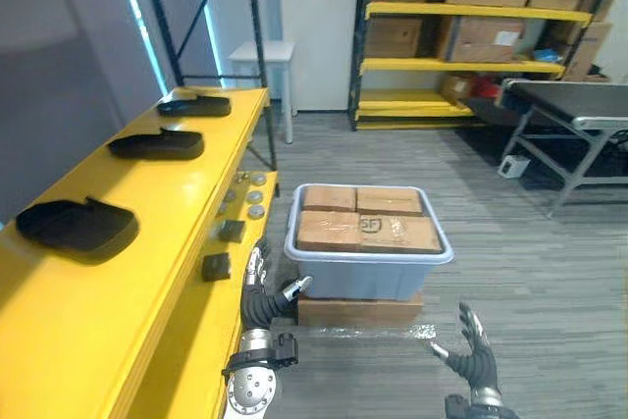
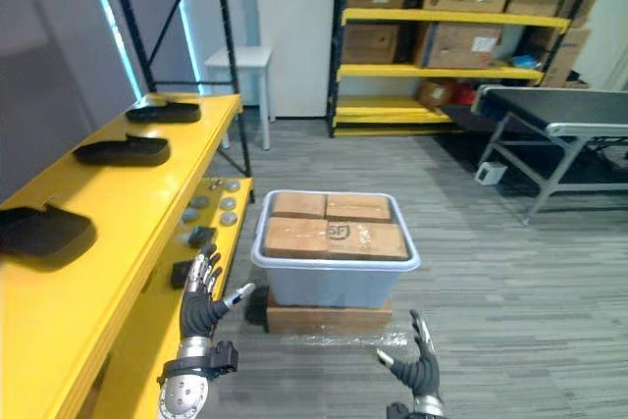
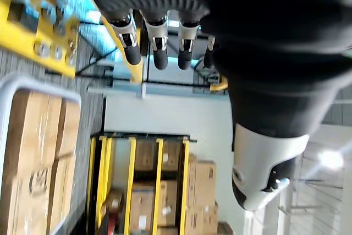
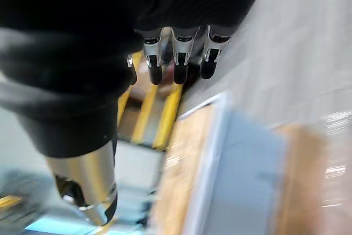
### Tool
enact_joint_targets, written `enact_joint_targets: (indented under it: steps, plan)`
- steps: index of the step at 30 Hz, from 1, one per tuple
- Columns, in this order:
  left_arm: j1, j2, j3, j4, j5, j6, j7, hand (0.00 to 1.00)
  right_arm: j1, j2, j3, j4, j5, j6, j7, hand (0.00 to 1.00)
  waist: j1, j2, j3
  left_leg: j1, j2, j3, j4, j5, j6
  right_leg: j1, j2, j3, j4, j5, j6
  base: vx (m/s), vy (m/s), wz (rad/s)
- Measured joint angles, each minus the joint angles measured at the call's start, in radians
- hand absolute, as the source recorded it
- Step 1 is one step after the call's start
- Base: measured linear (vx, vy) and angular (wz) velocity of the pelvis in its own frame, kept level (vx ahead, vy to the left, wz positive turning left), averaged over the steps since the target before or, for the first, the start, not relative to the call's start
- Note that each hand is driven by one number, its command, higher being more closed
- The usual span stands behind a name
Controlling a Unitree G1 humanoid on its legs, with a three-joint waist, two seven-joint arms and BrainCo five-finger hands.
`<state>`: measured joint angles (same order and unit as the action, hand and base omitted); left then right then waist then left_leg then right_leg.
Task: Walk over and take plastic housings, then place them on the shelf
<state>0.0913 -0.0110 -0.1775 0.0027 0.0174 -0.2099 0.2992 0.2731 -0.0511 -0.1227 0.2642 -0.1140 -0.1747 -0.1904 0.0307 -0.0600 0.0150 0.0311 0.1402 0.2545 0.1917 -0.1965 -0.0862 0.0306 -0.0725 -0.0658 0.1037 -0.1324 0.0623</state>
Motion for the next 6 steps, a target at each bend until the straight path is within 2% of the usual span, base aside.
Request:
enact_joint_targets:
  steps: [1,2,6]
  plan:
    - [-0.013,0.008,0.009,0.067,-0.016,0.005,-0.008,0.00,-0.022,-0.007,-0.017,0.077,0.019,0.005,0.002,0.00,-0.003,0.000,-0.002,0.002,0.001,0.001,-0.011,0.006,-0.004,0.001,0.004,0.001,-0.013,0.006,-0.002,0.09,-0.074,-0.14]
    - [-0.044,0.023,0.034,0.237,-0.043,0.025,-0.038,0.00,-0.084,-0.026,-0.043,0.265,0.050,0.024,0.007,0.00,-0.004,0.006,-0.003,0.014,0.003,0.009,-0.035,0.024,-0.012,0.001,0.010,0.007,-0.029,0.017,-0.002,0.07,-0.025,-0.11]
    - [-0.089,0.045,0.084,0.613,-0.072,0.082,-0.097,0.00,-0.161,-0.032,-0.126,0.565,0.109,0.075,0.025,0.00,-0.004,0.013,0.009,0.026,0.001,0.007,-0.055,0.037,-0.017,0.021,0.010,0.002,-0.065,0.036,0.014,0.06,0.014,-0.03]
